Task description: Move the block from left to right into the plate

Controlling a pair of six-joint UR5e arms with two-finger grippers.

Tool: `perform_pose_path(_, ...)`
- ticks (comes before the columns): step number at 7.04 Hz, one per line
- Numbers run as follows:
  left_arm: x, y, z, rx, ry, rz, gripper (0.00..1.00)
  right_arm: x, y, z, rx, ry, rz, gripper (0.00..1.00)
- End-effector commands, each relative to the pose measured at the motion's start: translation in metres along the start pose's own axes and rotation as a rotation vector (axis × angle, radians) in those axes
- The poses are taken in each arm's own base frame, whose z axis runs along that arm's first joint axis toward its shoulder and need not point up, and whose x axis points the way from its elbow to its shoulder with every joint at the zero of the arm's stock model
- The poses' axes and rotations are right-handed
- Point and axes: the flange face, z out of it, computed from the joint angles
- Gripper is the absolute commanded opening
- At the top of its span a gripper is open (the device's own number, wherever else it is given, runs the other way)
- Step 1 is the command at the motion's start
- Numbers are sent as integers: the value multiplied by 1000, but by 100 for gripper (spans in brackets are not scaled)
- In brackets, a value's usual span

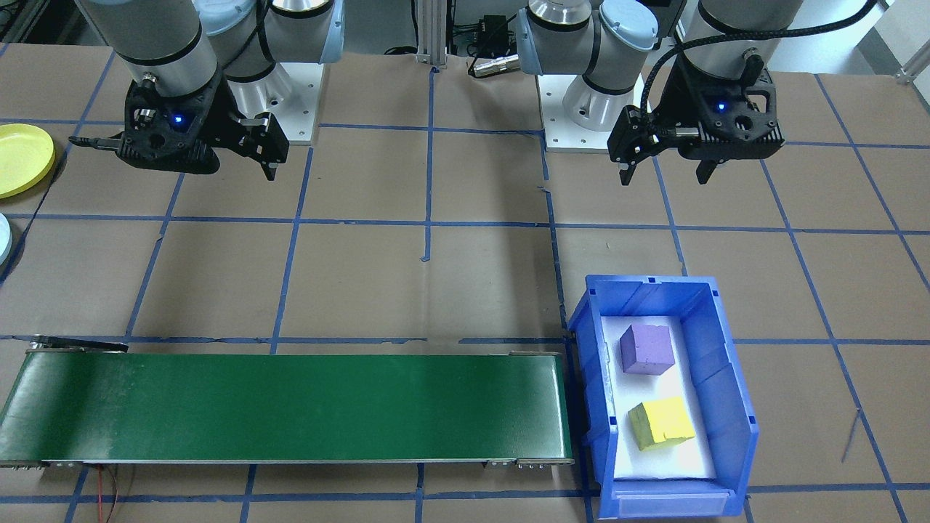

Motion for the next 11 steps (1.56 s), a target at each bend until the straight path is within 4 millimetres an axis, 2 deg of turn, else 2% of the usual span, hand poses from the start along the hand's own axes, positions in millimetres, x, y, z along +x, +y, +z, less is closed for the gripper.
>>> perform_pose_path(1,2,-2,2,2,31,8,100,0,1,4,-16,5,22,100)
perform_pose_path(2,-1,-5,3,5,31,2,100,0,1,4,-14,5,22,100)
perform_pose_path(3,-17,-17,15,-16,41,-27,100,3,1,3,-10,35,22,100)
perform_pose_path(4,-39,-58,57,-19,46,2,100,5,1,5,-12,44,18,100)
perform_pose_path(5,-53,-101,112,-11,44,27,100,7,1,10,-17,55,21,100)
perform_pose_path(6,-54,-132,164,-1,43,27,100,13,3,6,-4,104,15,100)
perform_pose_path(7,-55,-143,182,9,34,31,100,14,3,4,0,114,11,100)
perform_pose_path(9,-54,-150,220,-25,37,38,100,15,4,6,-7,116,11,100)
perform_pose_path(10,-53,-149,228,-38,39,34,100,14,5,6,-7,114,11,100)
perform_pose_path(11,-52,-148,246,-66,48,30,99,15,5,7,-10,116,14,100)
